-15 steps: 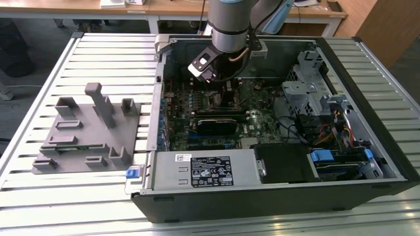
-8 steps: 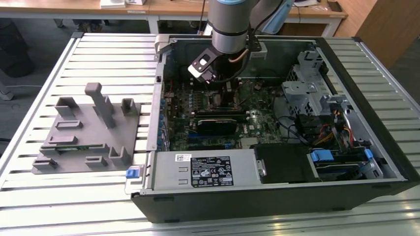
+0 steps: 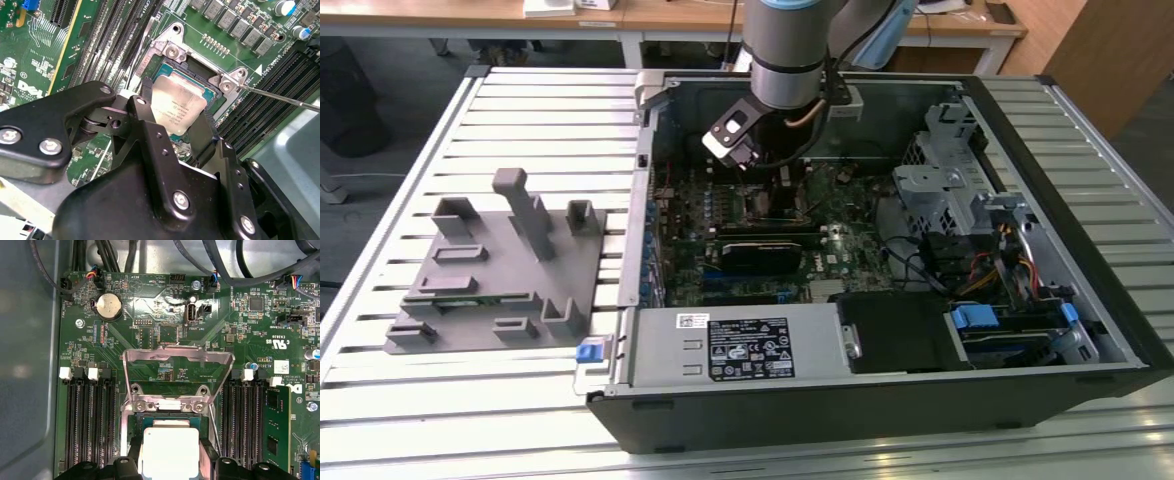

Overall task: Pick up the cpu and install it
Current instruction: 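Place the cpu into insertion slot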

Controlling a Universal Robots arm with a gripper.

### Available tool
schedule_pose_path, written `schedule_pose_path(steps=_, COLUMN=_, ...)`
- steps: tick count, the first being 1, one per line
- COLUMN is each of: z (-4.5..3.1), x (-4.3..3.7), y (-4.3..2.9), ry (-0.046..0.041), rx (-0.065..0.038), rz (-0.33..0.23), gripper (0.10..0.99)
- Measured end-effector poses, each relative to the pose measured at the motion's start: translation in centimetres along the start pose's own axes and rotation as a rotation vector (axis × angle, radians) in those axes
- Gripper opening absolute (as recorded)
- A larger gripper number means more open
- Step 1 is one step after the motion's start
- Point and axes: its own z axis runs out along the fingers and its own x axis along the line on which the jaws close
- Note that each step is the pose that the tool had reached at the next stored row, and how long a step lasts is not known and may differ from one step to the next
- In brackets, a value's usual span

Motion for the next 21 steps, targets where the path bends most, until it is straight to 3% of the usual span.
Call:
schedule_pose_path(steps=4, z=0.02, x=0.01, y=0.0, ry=0.0002, rx=0.0, rz=0.0, gripper=0.545)
schedule_pose_path(steps=5, z=0.02, x=0.0, y=0.0, ry=0.0001, rx=0.0, rz=0.0, gripper=0.612)
schedule_pose_path(steps=12, z=-0.09, x=0.0, y=0.0, ry=0.0002, rx=0.0, rz=0.0, gripper=0.612)
schedule_pose_path(steps=21, z=-1.02, x=-0.03, y=0.03, ry=0.0001, rx=0.0, rz=0.0, gripper=0.596)
